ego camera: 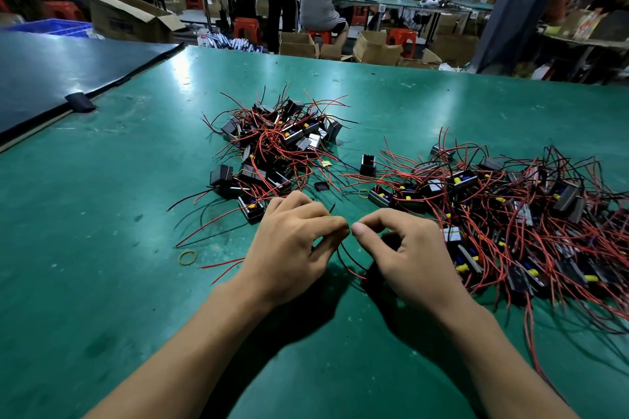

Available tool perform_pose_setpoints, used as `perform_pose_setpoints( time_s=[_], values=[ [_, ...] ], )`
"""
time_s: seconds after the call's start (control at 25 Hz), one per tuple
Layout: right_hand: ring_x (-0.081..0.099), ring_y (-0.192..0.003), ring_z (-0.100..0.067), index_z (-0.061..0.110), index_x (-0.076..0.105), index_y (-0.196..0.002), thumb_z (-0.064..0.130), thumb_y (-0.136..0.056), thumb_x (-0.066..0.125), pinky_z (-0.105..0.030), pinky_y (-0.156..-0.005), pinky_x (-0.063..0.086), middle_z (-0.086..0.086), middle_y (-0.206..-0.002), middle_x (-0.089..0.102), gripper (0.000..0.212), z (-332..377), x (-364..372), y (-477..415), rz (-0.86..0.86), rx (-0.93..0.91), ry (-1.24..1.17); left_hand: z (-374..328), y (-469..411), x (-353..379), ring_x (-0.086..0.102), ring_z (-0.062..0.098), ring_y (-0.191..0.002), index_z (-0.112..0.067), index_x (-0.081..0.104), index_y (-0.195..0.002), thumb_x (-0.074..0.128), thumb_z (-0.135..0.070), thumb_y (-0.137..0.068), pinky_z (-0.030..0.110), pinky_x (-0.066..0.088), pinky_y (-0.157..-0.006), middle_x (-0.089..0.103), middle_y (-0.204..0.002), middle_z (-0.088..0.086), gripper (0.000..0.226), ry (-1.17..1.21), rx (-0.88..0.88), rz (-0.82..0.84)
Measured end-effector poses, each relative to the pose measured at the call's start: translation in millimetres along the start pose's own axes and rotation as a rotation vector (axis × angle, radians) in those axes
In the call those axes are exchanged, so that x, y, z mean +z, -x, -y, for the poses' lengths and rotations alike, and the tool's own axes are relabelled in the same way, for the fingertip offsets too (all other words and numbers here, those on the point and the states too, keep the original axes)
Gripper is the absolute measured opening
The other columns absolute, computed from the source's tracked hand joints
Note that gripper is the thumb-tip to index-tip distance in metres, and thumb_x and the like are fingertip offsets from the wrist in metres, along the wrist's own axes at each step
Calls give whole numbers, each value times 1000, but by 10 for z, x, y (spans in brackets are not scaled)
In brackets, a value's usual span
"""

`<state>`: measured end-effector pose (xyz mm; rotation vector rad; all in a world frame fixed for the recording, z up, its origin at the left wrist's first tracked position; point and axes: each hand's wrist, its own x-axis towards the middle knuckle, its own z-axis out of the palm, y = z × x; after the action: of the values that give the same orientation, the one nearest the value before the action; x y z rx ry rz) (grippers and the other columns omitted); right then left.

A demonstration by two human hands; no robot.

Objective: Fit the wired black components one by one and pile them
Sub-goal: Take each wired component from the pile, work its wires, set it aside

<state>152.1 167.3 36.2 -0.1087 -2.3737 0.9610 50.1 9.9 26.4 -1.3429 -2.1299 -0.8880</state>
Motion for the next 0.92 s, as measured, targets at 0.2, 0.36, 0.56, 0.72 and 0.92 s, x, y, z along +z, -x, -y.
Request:
perform_pose_setpoints(
  time_s=[0.2, 0.36, 0.56, 0.72, 0.92],
  values=[
    [53, -50, 0, 19, 69, -72, 24, -92, 69, -21, -59, 39, 9, -61, 65, 21, 46, 45, -36, 59, 301, -197, -15, -4, 17, 57, 19, -78, -21, 76, -87, 67, -31, -87, 42, 47, -70, 65, -81, -7, 13, 71, -52, -21],
    [65, -67, 2, 21, 76, -86, 24, -93, 69, -10, -65, 45, 13, -72, 73, 11, 48, 5, -35, 56, 228, -129, -4, -48, -18, 60, 6, -74, -20, 70, -86, 69, -31, -84, 24, 48, -69, 60, -90, -10, 11, 258, -277, -149],
    [65, -83, -1, 33, 74, -95, 25, -90, 71, -21, -87, 48, 20, -81, 72, 10, 2, -8, -37, 159, 244, 11, 24, -46, -30, 62, -2, -67, -25, 66, -101, 72, -25, -85, 16, 48, -64, 71, -82, -13, 17, 374, -462, -7],
    [68, -91, -1, 33, 72, -105, 29, -90, 71, -41, -102, 45, 24, -80, 73, 16, 27, 40, -20, 251, 293, -24, 14, -73, -54, 70, 5, -72, -21, 72, -97, 71, -21, -88, 27, 56, -73, 74, -77, -7, 9, 515, -550, 93],
    [72, -76, -10, 29, 72, -107, 20, -88, 74, -27, -77, 57, 12, -80, 76, 20, 45, 44, -15, 244, 380, -182, 8, -106, -106, 72, 19, -66, -15, 72, -91, 68, -10, -89, 36, 60, -70, 74, -74, 5, 6, 677, -661, 125]
  ],
)
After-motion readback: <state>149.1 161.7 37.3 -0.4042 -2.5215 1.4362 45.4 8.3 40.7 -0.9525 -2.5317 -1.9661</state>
